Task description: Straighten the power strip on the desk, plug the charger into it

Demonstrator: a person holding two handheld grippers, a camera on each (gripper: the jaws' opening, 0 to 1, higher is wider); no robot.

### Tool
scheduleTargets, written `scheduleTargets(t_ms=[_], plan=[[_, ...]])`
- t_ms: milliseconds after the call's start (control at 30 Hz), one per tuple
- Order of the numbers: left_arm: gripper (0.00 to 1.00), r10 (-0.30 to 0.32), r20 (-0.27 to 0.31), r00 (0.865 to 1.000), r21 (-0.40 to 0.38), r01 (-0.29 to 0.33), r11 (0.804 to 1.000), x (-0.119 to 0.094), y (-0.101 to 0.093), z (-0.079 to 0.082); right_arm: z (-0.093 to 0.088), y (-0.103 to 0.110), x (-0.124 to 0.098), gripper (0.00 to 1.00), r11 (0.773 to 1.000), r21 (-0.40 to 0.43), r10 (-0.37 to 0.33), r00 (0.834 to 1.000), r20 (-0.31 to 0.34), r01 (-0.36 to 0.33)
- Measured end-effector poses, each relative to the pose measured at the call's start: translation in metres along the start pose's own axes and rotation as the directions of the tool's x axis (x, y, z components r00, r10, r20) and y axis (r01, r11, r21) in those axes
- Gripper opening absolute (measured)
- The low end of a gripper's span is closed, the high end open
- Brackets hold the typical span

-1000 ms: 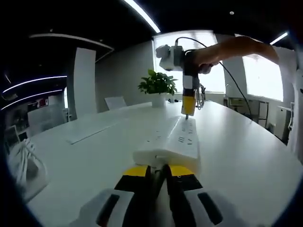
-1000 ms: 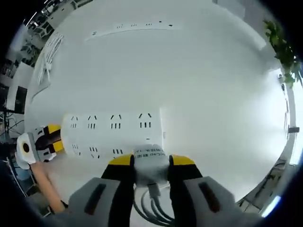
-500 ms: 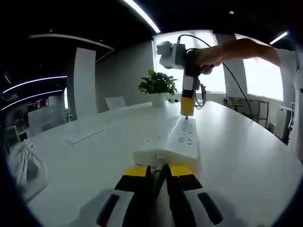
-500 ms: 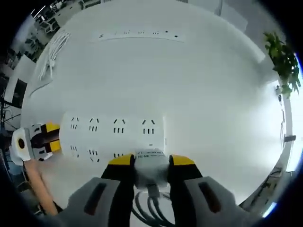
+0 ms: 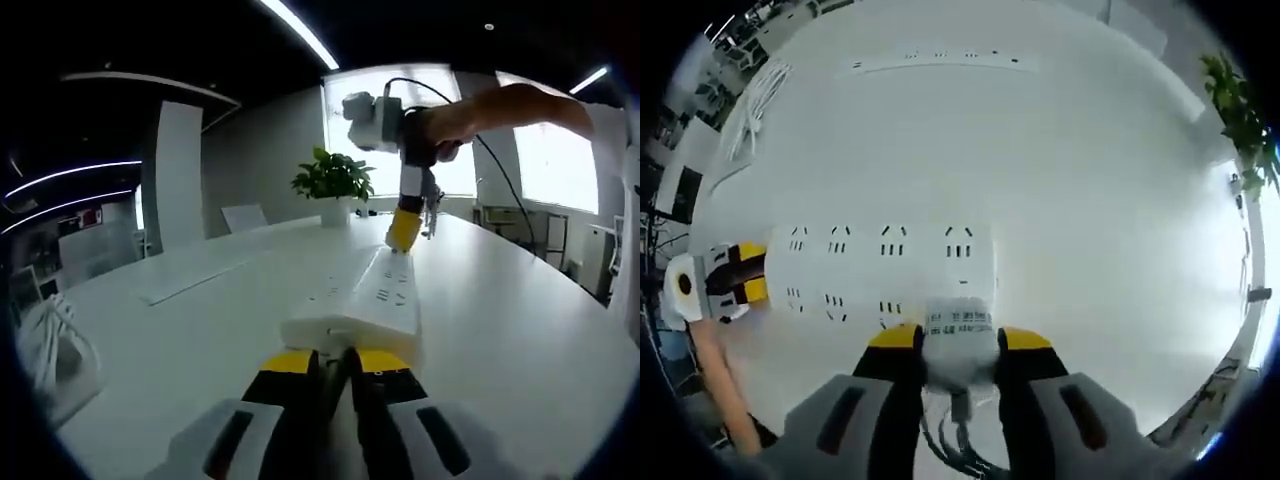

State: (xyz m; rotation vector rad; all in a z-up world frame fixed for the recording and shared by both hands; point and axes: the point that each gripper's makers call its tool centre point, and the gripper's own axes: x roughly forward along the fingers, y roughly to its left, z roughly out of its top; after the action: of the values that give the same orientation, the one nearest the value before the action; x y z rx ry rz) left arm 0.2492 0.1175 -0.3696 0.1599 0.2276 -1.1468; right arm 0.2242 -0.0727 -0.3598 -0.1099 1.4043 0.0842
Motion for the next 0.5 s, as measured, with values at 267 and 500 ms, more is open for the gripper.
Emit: scheduleTargets(t_ms=[267, 500], plan=[[0.16, 0.0, 0.0, 1.0, -0.006, 0.0, 1.0, -0.001, -0.001, -0.002, -0.006, 0.0, -0.002, 0.27, 0.999, -0.013, 0.031, 1.0, -0.005, -0.031], [0.16, 0.0, 0.001, 1.0, -0.005, 0.0, 1.0, -0.001, -0.002, -0.002, -0.006, 0.002, -0.003, 0.28, 0.995, -0.074, 0.065, 0.998, -0.025, -0.067]])
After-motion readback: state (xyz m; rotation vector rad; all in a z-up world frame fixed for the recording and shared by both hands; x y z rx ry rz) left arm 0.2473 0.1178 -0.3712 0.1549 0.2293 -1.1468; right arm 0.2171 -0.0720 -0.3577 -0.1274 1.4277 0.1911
